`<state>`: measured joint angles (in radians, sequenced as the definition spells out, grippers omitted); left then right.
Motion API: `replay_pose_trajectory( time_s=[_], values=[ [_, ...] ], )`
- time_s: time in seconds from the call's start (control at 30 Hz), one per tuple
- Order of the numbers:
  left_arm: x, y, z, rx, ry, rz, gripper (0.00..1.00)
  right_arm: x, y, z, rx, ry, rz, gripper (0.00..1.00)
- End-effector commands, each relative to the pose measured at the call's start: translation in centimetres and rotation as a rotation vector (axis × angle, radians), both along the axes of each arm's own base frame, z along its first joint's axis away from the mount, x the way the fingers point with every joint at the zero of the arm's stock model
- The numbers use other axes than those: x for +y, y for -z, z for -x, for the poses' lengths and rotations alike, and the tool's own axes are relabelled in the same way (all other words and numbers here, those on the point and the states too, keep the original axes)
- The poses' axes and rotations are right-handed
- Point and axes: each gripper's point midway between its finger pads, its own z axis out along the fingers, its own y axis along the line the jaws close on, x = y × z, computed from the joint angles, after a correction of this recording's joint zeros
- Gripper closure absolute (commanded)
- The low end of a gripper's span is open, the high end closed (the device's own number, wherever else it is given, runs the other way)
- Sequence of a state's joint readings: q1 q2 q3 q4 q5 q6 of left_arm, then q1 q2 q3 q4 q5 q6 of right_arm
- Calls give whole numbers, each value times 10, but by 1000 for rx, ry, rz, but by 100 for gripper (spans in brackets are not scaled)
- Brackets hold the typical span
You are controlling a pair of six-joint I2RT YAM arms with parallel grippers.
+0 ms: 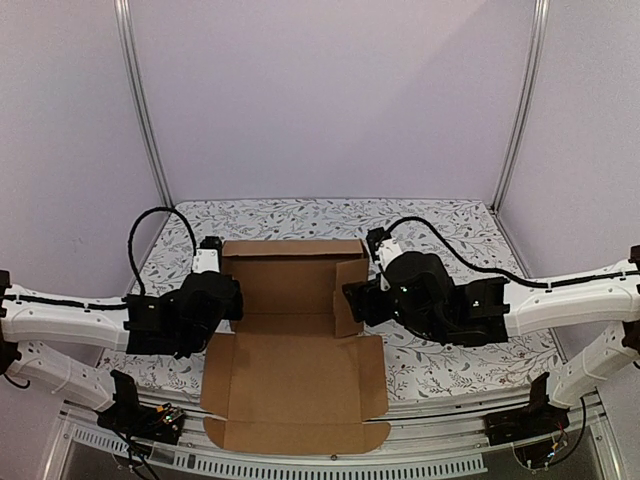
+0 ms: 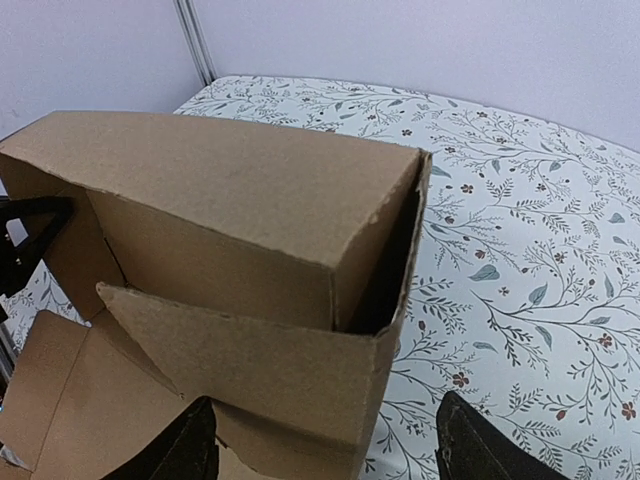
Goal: Fold the paper box
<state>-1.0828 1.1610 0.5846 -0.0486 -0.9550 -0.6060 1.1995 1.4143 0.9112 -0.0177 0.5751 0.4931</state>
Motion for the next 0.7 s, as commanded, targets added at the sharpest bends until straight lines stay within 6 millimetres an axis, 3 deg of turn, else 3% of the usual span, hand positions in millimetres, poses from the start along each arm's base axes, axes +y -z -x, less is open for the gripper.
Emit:
replay_pose_trajectory(
  time_s=[0.0, 0.47, 0.67],
  values=[
    [-5, -6, 2, -7, -15, 31, 100, 10, 10, 0, 6, -21, -10, 26],
    [-3, -2, -1, -2, -73, -10, 100, 15, 30, 1, 36, -33, 21, 26],
    [-4, 0, -2, 2, -71, -16, 100, 26, 29, 1, 34, -66, 29, 29]
  ],
)
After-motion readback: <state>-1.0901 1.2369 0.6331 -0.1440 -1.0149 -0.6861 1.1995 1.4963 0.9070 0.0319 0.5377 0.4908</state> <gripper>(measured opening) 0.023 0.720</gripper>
